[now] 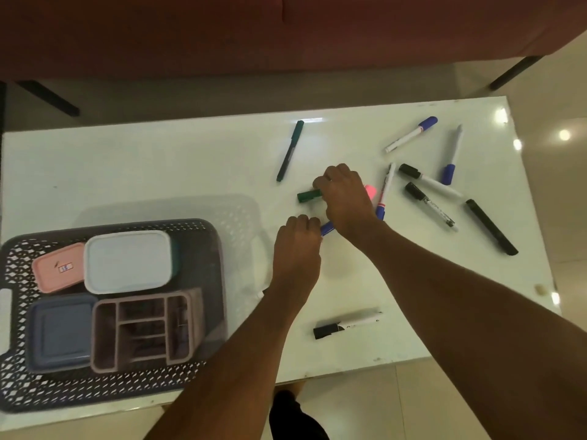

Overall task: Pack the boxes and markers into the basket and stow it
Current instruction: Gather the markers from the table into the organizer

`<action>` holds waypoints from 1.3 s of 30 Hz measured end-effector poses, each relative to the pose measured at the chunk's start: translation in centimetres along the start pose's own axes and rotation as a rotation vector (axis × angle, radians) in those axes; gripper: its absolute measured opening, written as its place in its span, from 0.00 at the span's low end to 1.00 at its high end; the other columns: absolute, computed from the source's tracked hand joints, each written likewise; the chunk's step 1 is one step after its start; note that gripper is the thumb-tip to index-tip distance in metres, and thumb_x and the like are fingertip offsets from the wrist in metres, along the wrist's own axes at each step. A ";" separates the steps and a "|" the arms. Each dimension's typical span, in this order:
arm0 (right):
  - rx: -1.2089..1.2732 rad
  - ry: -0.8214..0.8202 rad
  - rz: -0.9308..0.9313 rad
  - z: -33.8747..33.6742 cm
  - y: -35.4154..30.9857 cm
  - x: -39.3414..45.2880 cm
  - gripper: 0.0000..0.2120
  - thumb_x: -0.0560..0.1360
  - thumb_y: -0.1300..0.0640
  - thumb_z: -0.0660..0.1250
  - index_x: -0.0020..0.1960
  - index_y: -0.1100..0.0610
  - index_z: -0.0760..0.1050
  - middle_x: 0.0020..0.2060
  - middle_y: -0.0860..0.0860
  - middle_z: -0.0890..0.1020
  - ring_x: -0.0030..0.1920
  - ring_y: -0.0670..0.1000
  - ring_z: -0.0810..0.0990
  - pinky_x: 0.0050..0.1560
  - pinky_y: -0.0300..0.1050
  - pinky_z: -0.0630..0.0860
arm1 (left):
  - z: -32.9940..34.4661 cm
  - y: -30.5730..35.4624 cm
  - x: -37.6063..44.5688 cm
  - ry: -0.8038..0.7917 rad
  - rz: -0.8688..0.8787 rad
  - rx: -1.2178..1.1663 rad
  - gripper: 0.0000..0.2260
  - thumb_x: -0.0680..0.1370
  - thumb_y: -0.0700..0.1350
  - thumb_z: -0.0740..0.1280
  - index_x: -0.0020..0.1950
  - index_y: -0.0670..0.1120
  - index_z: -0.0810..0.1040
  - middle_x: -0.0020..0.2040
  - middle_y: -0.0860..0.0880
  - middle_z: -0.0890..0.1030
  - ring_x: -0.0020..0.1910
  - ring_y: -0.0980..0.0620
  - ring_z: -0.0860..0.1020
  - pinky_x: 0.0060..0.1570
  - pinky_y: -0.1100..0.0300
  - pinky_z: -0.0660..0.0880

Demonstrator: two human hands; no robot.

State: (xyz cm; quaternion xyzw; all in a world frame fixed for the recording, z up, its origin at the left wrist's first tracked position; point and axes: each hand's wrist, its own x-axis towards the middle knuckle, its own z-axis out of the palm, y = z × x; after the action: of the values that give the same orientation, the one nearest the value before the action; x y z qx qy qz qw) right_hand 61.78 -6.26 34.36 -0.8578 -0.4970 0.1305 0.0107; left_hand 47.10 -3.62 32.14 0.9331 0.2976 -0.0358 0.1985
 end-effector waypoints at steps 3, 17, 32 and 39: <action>0.074 0.089 -0.010 0.0 0.1 0.1 0.20 0.66 0.72 0.74 0.57 0.62 0.79 0.51 0.58 0.79 0.48 0.57 0.76 0.50 0.49 0.75 | -0.9 0.4 0.4 -0.012 -0.083 -0.094 0.21 0.75 0.45 0.77 0.65 0.43 0.77 0.59 0.43 0.80 0.53 0.47 0.81 0.57 0.57 0.79; 0.567 0.231 1.034 -1.1 5.8 -1.4 0.16 0.82 0.58 0.63 0.66 0.65 0.71 0.63 0.62 0.77 0.63 0.62 0.77 0.60 0.51 0.73 | -5.6 -0.6 12.0 0.266 -0.436 -0.234 0.15 0.81 0.44 0.68 0.65 0.40 0.72 0.63 0.41 0.76 0.60 0.43 0.79 0.57 0.53 0.76; 0.430 0.262 0.960 -0.8 5.4 -1.3 0.13 0.83 0.63 0.59 0.66 0.64 0.71 0.62 0.61 0.77 0.62 0.61 0.77 0.56 0.48 0.71 | -5.0 -0.1 13.5 0.167 -0.377 -0.234 0.14 0.80 0.34 0.67 0.66 0.39 0.73 0.62 0.40 0.77 0.62 0.44 0.77 0.57 0.53 0.76; 0.528 0.507 0.825 -3.5 2.0 -0.4 0.08 0.83 0.65 0.58 0.60 0.66 0.71 0.56 0.60 0.77 0.55 0.59 0.76 0.48 0.42 0.65 | -7.8 0.8 10.6 0.342 -0.410 -0.578 0.08 0.82 0.35 0.65 0.61 0.39 0.75 0.58 0.43 0.79 0.53 0.48 0.80 0.51 0.59 0.76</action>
State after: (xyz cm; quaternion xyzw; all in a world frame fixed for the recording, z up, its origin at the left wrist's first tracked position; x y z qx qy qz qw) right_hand 64.10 -7.28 37.49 -0.9542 -0.0518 0.0331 0.2928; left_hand 55.88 4.56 37.68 0.7525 0.5044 0.1665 0.3893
